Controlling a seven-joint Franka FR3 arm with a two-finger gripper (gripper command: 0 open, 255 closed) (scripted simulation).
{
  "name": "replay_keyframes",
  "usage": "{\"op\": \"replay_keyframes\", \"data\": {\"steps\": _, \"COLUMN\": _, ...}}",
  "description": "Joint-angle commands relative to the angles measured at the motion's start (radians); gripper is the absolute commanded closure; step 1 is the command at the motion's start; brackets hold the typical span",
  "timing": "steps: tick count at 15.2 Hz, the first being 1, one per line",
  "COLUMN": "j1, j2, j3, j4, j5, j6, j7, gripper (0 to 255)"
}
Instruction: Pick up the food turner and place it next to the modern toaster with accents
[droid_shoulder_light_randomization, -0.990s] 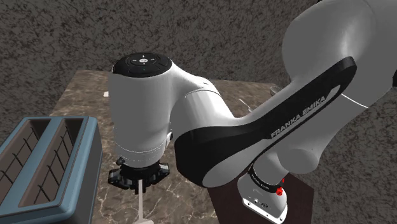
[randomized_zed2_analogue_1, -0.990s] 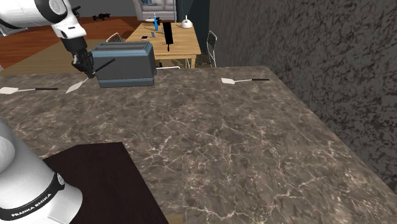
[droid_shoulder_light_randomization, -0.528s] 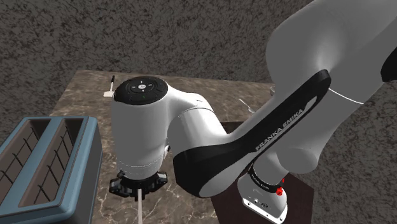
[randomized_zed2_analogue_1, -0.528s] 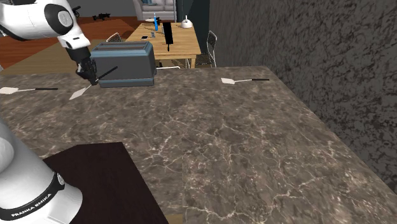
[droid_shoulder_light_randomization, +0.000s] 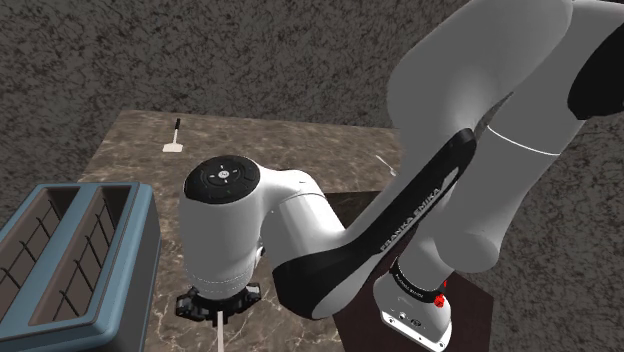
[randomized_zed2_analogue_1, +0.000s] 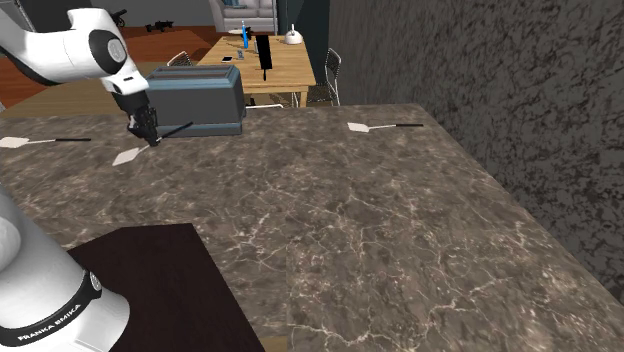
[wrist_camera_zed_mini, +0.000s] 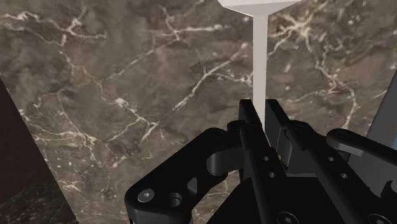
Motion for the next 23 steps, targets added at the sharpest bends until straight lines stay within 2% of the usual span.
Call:
{"op": "replay_keyframes", "data": {"steps": 1, "j1": 0.001, "j2": 0.032, "j3": -0.003, "j4": -0.005, "j5": -0.039, "j6": 0.026, "j7": 0.031, "gripper": 255}}
{"op": "replay_keyframes", "data": {"steps": 6, "j1": 0.014, "j2": 0.113, "j3": -0.027, "j4": -0.012, "j5": -0.147, "j6": 0.083, "j7": 0.111, "gripper": 255}}
{"op": "replay_keyframes", "data": {"steps": 14, "j1": 0.016, "j2": 0.113, "j3": -0.029, "j4": -0.012, "j5": -0.146, "j6": 0.083, "j7": 0.110, "gripper": 255}}
{"op": "replay_keyframes", "data": {"steps": 15, "j1": 0.016, "j2": 0.113, "j3": -0.029, "j4": -0.012, "j5": -0.146, "j6": 0.083, "j7": 0.110, "gripper": 0}}
{"op": "replay_keyframes", "data": {"steps": 20, "j1": 0.016, "j2": 0.113, "j3": -0.029, "j4": -0.012, "j5": -0.146, "j6": 0.083, "j7": 0.110, "gripper": 0}}
{"op": "replay_keyframes", "data": {"steps": 23, "j1": -0.008, "j2": -0.005, "j3": 0.015, "j4": 0.001, "j5": 0.006, "j6": -0.005, "j7": 0.002, "gripper": 0}}
